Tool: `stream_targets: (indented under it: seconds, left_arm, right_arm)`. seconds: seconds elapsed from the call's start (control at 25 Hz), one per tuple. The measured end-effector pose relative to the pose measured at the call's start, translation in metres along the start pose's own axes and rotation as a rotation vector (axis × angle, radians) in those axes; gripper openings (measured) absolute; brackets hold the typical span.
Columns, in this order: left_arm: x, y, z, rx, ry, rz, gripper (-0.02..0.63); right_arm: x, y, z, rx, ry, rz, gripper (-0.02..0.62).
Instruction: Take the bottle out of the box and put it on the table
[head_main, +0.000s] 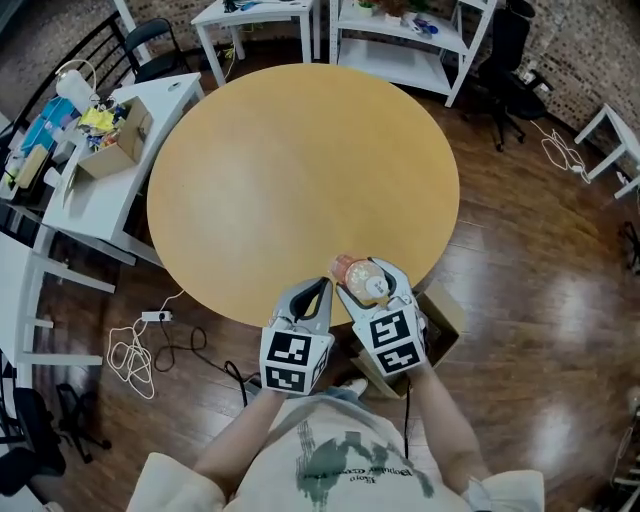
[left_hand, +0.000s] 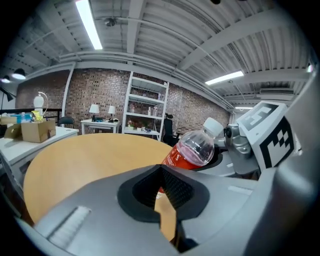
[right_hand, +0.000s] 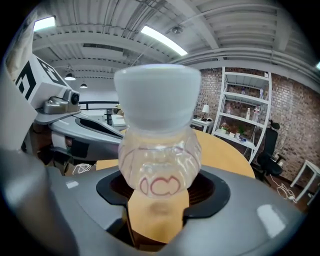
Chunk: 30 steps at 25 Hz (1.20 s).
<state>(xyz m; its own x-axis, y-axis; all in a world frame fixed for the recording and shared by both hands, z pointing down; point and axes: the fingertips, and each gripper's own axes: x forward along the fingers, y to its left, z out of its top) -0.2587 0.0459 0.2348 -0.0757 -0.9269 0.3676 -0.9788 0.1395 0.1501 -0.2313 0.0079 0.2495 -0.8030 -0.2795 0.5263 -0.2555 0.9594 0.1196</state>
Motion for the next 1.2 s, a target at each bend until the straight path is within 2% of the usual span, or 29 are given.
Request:
stream_targets:
  seconds: [0.4, 0.72, 0.96, 1.2]
  left_arm:
    - [-0.006, 0.085, 0.0, -0.074, -0.01, -0.024, -0.003]
    - [0.006, 0.136, 0.007, -0.065, -0.028, -0.06, -0.003]
    - [0.016, 0.147, 0.014, -0.052, -0.028, -0.106, -0.003]
    - [0.024, 0.152, 0.017, -0.058, -0.029, -0.138, -0.003]
  right_arm:
    - [0.079, 0.035, 0.022, -0.014, 0.161, 0.017, 0.295]
    - [0.126, 0.041, 0.027, 0.037, 0.241, -0.018, 0.299]
    - [0.144, 0.039, 0.037, 0.056, 0.239, -0.037, 0.304]
    - [0.153, 0.032, 0.042, 0.13, 0.179, -0.084, 0.31]
